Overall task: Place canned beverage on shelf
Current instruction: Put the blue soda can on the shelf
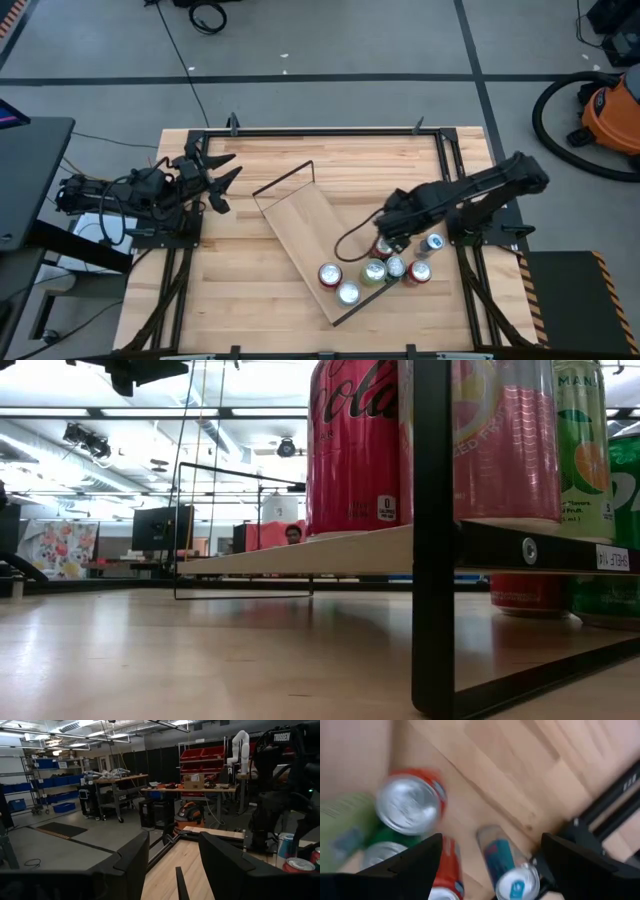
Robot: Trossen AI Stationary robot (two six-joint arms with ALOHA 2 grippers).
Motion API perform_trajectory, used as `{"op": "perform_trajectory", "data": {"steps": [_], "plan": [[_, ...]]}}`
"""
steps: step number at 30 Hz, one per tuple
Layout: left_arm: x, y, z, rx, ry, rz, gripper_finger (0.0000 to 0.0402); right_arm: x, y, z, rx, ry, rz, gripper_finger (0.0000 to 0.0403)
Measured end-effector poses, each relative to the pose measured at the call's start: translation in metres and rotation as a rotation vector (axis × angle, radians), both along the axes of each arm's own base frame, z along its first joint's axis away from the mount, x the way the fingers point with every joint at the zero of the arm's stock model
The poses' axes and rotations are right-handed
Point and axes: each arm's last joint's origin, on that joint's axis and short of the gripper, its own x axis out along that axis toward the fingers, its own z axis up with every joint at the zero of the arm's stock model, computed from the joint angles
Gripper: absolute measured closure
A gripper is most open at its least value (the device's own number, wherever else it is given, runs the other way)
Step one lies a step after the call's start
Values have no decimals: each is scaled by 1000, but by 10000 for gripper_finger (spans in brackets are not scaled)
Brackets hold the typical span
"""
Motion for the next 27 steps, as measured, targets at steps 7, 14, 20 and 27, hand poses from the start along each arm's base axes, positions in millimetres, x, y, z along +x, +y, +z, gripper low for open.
{"op": "perform_trajectory", "data": {"steps": [7,14,20,27], "plan": [[0,0,0,0,0,0,219,-35,-4,-11,3,14,-146,53],[0,0,0,0,0,-1,219,-53,-4,-23,27,53,-204,53],[0,0,0,0,0,-1,219,-56,2,-38,103,107,-204,53],[0,0,0,0,0,0,219,-57,7,-40,103,88,-216,53]]}}
